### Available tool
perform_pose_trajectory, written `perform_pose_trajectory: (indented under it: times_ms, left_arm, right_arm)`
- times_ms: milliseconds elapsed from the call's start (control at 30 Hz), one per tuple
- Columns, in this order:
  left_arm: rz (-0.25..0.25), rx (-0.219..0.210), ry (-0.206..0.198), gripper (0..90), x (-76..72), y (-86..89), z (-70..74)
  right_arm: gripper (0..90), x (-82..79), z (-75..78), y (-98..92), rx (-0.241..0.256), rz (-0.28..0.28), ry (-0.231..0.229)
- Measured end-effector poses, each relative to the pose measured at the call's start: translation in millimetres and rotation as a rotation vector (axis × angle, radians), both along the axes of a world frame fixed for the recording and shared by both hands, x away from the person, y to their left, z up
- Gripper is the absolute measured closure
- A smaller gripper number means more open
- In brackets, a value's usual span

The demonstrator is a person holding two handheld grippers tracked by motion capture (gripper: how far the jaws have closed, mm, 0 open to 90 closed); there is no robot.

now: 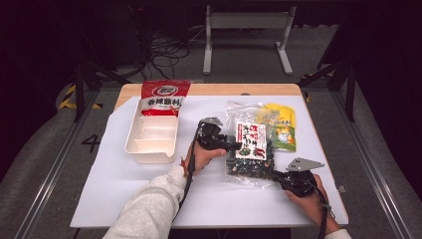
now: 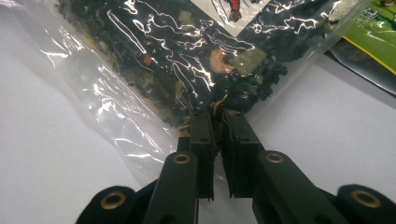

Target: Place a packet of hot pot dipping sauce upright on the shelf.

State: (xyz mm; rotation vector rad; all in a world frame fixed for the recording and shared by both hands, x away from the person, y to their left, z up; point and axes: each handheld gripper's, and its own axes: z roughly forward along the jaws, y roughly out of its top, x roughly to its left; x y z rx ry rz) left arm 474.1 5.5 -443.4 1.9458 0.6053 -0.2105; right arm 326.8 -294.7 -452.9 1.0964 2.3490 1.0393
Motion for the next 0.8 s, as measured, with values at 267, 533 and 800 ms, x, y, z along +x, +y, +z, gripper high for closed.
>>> perform_pose_trajectory:
  times_ms: [267,533,800]
  left_arm:
    - [-0.062,-0.147,-0.154,78.7,-40.5,11.4,30.4]
    - [-0.048,-0.151,-0.265,80.5,-67.2,22.4,53.0]
    - [-0.018,-0.146,-0.357,80.7,-83.4,48.5,75.0]
  right_arm:
    - [74.0,-5.5,5.7,-2.4,0.04,0.025,-0.007]
    - [53.3,-18.9,17.2,-4.1,0.113,0.05,-0.03]
    - [47.7,-20.2,22.4,-10.2,0.118,0.022,-0.054]
